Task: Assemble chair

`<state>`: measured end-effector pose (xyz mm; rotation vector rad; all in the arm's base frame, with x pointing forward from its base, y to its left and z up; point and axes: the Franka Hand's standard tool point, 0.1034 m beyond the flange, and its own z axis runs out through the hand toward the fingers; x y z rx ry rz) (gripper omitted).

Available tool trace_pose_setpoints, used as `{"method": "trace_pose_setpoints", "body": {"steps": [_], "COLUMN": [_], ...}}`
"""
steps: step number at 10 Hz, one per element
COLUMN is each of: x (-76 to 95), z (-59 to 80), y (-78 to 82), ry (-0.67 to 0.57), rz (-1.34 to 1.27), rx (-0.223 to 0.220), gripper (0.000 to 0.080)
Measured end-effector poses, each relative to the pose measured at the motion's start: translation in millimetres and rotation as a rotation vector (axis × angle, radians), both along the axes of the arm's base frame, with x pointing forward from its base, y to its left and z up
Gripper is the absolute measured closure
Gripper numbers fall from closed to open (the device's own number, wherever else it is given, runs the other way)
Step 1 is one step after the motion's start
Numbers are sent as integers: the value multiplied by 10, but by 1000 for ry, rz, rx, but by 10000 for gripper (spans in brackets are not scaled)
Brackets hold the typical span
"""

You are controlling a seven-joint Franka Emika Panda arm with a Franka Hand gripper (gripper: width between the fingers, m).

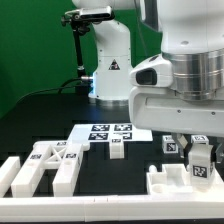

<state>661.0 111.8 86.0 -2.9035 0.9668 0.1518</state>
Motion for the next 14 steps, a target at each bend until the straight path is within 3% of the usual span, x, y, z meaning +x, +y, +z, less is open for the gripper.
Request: {"method": "trace_pose_setpoints", "body": {"steps": [4,10,12,13,14], "x": [-26,-98,-106,-135,-123], "z": [2,0,-7,0,2], "y": [41,82,88,89,87], "ry": [29,10,10,23,3], "rz": [-439,-700,-664,-487,-288], "rx": [-33,-44,-44,-50,-38], "gripper": [512,512,282,282,174]}}
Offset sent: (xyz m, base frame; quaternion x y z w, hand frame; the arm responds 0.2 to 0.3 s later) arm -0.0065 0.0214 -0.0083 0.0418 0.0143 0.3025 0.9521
